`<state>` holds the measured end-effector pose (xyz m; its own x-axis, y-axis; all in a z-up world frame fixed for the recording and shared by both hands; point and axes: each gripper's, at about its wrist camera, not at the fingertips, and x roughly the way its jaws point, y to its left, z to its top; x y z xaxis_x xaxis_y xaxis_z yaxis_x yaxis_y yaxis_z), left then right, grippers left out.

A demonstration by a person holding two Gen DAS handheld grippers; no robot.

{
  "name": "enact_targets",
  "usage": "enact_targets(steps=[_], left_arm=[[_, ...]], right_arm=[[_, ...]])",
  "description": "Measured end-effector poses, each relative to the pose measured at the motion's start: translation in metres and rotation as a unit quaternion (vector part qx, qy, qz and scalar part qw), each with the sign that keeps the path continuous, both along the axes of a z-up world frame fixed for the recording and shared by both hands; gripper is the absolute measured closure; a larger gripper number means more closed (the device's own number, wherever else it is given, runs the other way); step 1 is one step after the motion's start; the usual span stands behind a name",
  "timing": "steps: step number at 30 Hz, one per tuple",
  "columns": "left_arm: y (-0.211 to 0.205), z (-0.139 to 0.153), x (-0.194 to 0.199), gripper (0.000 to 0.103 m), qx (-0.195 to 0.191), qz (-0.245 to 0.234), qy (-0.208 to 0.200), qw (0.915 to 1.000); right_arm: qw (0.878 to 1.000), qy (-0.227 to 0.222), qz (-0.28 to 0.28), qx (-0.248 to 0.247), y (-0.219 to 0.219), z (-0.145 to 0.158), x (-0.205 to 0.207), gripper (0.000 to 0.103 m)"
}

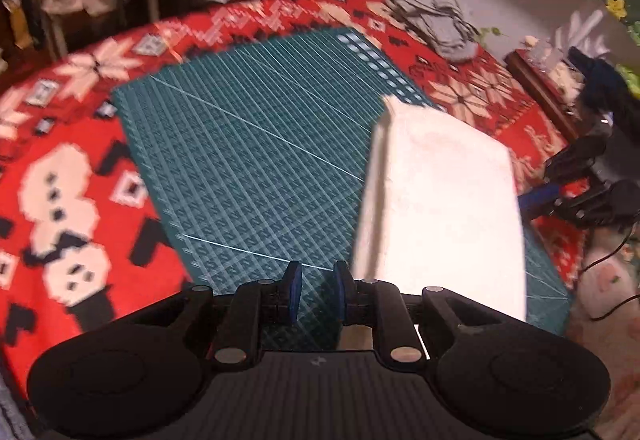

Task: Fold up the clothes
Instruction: 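Open both grippers and move them to the folded cream sweater's end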

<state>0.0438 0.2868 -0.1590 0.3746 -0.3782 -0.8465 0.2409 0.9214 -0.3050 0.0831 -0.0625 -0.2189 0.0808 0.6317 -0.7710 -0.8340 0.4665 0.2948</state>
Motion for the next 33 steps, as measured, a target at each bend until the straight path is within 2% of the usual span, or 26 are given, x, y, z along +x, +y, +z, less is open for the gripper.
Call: enact_targets(steps=[3, 7, 12, 16, 21, 26, 29, 33], left_arm=[[0.003, -0.007, 0.004, 0.091, -0.02, -0.01, 0.017, 0.9996], [0.011, -0.015, 0.005, 0.095, -0.054, -0.008, 0.028, 0.9981], [0.008, -0.016, -0.004, 0.103, -0.053, -0.031, 0.031, 0.9977], [-0.007, -0.017, -0.022, 0.103, -0.052, -0.053, 0.04, 0.9964], [-0.038, -0.019, -0.049, 0.103, -0.069, -0.068, 0.042, 0.9944], [-0.067, -0.022, -0.078, 0.103, -0.091, -0.035, 0.017, 0.9951], [-0.07, -0.024, -0.092, 0.103, -0.102, 0.009, 0.002, 0.9947], [-0.06, -0.023, -0.109, 0.097, -0.114, 0.077, -0.01, 0.9905]], right_arm=[[0.996, 0.046, -0.068, 0.031, 0.0, 0.0, -0.013, 0.075], [0.985, 0.083, -0.14, 0.062, 0.002, -0.003, -0.038, 0.073], [0.98, 0.085, -0.159, 0.08, 0.005, 0.001, -0.066, 0.067], [0.975, 0.094, -0.179, 0.09, -0.001, 0.008, -0.077, 0.065], [0.969, 0.097, -0.209, 0.094, -0.033, 0.017, -0.077, 0.062], [0.961, 0.099, -0.238, 0.096, -0.064, 0.024, -0.076, 0.06], [0.958, 0.092, -0.252, 0.1, -0.071, 0.024, -0.072, 0.059], [0.957, 0.071, -0.261, 0.106, -0.056, 0.026, -0.059, 0.061]])
